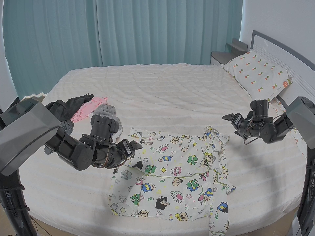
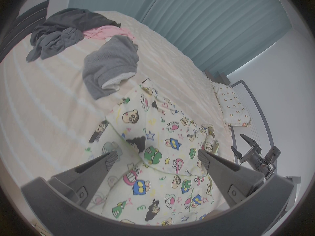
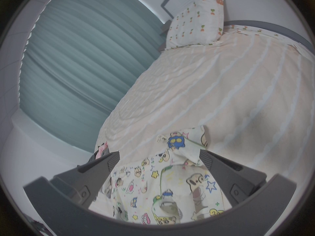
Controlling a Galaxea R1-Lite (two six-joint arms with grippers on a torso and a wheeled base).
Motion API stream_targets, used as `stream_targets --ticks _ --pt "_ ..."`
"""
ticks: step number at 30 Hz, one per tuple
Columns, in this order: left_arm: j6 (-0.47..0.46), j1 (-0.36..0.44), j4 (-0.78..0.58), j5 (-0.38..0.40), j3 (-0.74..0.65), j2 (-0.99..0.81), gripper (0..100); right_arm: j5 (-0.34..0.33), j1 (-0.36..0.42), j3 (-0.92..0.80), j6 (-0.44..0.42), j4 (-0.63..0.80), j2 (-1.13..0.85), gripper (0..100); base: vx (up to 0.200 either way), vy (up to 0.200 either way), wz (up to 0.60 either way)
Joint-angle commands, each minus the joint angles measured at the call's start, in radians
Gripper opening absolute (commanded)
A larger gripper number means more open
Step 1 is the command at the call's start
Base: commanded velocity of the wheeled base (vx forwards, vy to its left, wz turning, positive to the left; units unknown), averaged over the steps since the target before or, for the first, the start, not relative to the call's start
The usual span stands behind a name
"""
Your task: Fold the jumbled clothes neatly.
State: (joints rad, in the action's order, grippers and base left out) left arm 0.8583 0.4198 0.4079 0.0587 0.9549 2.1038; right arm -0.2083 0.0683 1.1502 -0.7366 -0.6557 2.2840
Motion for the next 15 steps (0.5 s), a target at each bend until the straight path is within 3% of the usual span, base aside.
stream_targets --ticks 1,5,11,15 --pt "0.150 0.175 0.077 0.013 -0.335 -0.127 100 -0.098 0.041 -0.736 0.143 -0.729 -0.156 100 0.000 0.000 0.00" --pt "0.173 0.226 0.077 0.010 -0.393 -0.130 100 -0.095 0.050 -0.840 0.102 -0.910 -0.120 100 0.000 0.000 0.00" --pt "0.252 0.306 0.077 -0.082 -0.415 -0.102 100 -0.091 0.073 -0.869 0.068 -0.909 -0.100 100 0.000 0.000 0.00" --pt "0.286 0.335 0.078 -0.103 -0.427 -0.068 100 -0.089 0.084 -0.873 0.068 -0.909 -0.110 100 0.000 0.000 0.00"
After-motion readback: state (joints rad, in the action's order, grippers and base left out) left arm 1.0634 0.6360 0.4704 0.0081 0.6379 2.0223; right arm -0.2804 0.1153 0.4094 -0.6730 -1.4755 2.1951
